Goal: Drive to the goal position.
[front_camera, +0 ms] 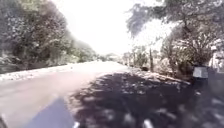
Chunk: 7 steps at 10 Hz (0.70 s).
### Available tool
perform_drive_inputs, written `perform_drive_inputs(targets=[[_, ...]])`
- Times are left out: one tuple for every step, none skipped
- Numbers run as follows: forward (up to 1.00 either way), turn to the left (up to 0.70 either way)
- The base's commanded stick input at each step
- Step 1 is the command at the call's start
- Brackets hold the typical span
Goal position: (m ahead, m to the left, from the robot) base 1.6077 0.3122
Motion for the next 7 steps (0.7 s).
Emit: perform_drive_inputs(targets=[[0.50, 0.00], [0.50, 0.00], [0.50, 0.00], [0.50, 0.00], [0.50, 0.00], [0.50, 0.00], [0.50, 0.00]])
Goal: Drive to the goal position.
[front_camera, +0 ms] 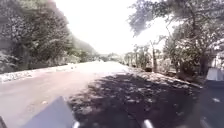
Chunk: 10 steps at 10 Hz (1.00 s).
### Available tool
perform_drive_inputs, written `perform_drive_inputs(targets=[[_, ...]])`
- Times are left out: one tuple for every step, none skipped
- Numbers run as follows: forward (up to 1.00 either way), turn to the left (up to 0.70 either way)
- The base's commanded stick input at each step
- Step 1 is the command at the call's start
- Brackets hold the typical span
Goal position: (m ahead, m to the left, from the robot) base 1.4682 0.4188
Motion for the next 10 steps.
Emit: perform_drive_inputs(targets=[[0.50, 0.00], [0.50, 0.00], [0.50, 0.00], [0.50, 0.00], [0.50, 0.00], [0.50, -0.08], [0.50, -0.32], [0.50, -0.48], [0.50, -0.38], [0.50, -0.29]])
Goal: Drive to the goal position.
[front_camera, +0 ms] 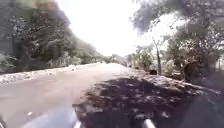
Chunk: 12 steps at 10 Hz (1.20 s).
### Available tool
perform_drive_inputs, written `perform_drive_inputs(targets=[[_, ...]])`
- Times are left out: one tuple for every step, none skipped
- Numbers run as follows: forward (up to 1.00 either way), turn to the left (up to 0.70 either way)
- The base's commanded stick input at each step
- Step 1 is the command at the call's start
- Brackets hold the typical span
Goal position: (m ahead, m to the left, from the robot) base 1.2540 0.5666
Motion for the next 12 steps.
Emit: perform_drive_inputs(targets=[[0.50, -0.19], [0.50, -0.11], [0.50, -0.03], [0.50, 0.00], [0.50, 0.00], [0.50, 0.00], [0.50, 0.00], [0.50, -0.09], [0.50, -0.20], [0.50, -0.31], [0.50, -0.42], [0.50, -0.50]])
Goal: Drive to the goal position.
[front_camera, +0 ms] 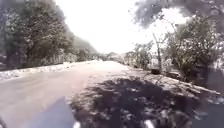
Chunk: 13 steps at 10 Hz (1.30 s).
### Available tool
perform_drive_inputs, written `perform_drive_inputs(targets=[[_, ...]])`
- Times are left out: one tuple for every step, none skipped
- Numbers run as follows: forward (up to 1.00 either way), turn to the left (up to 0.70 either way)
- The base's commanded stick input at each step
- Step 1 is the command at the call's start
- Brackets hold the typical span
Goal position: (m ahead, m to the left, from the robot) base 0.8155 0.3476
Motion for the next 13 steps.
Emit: perform_drive_inputs(targets=[[0.50, -0.50], [0.50, -0.50], [0.50, -0.22], [0.48, 0.00], [0.45, 0.00], [0.42, 0.00], [0.39, 0.00], [0.36, 0.00], [0.33, 0.00], [0.30, 0.00], [0.27, 0.00], [0.25, 0.00], [0.22, 0.00]])
